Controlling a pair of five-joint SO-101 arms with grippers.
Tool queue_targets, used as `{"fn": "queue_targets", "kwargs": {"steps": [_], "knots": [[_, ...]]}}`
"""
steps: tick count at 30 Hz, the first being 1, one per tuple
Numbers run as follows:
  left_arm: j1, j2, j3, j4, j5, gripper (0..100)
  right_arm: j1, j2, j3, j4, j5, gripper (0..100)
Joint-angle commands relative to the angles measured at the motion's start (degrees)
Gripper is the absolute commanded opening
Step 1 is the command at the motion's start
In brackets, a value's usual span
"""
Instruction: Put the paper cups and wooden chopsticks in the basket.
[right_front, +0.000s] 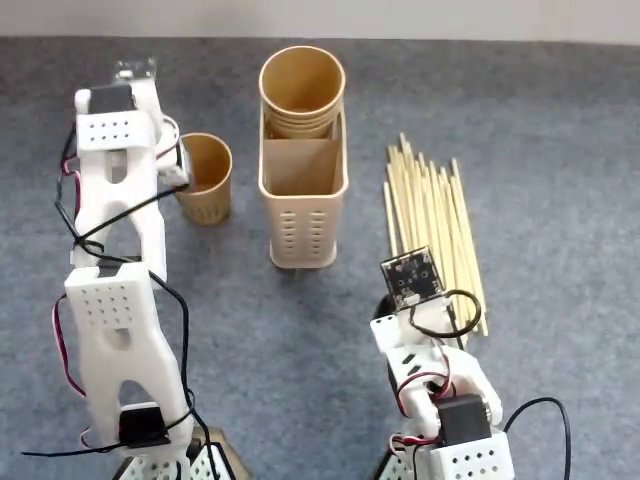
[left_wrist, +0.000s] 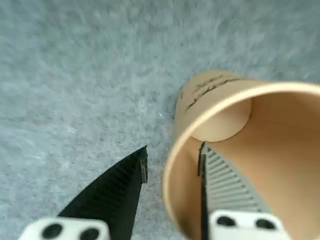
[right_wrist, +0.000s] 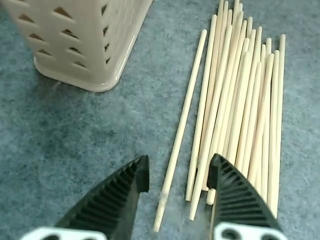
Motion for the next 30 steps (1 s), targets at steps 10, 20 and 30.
{"fn": "queue_targets", "kwargs": {"steps": [10, 20, 30], "knots": [[4.18, -3.47, -21.32, 4.22, -3.25, 0, -0.48, -0.31, -0.04, 0.13, -0.62, 19.9], [10.24, -17.98, -44.26, 4.66, 0.79, 0, -0.48, -0.31, 0.4, -0.04, -0.62, 19.9], [29.76, -30.46, -29.05, -4.84, 5.63, 0, -0.4, -0.31, 1.01, -0.13, -0.53, 19.9]]}}
